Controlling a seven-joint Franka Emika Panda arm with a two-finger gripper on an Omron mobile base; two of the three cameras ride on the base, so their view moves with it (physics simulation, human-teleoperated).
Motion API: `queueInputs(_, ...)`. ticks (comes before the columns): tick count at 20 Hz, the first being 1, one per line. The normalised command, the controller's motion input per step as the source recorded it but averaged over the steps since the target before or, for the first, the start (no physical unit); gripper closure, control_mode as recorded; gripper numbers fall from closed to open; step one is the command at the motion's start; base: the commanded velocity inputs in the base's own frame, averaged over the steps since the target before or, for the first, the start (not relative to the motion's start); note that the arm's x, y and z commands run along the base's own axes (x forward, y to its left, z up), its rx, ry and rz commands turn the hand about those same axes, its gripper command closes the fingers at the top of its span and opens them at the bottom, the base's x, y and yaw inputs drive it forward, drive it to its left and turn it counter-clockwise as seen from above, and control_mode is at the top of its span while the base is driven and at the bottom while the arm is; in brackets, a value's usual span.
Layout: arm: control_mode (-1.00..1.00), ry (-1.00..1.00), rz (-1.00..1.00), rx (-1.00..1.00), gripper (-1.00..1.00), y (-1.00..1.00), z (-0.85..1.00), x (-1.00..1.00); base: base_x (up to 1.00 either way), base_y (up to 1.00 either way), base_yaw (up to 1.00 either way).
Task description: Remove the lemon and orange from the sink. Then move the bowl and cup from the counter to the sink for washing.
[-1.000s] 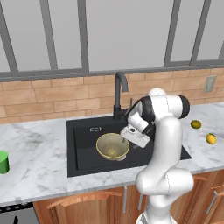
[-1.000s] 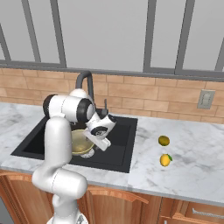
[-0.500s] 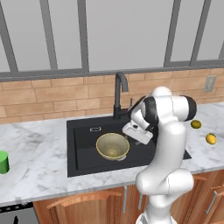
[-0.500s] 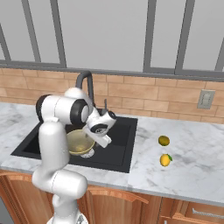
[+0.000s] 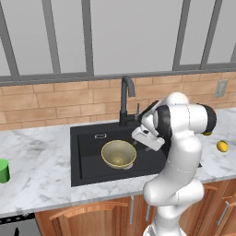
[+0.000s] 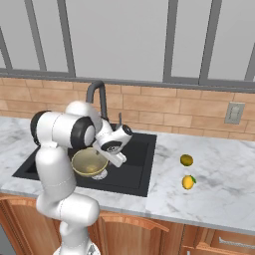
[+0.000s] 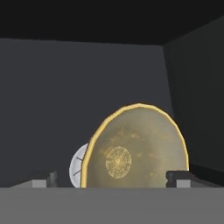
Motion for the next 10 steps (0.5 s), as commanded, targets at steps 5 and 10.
queueInputs(5, -1.0, -0.07, 0.01, 0.0, -1.0, -0.12, 0.23, -0.3, 0.0, 0.0, 0.0)
queueInputs(10, -1.0, -0.06, 0.0, 0.0, -1.0, -0.09, 0.27, -0.27, 0.0, 0.0, 0.0)
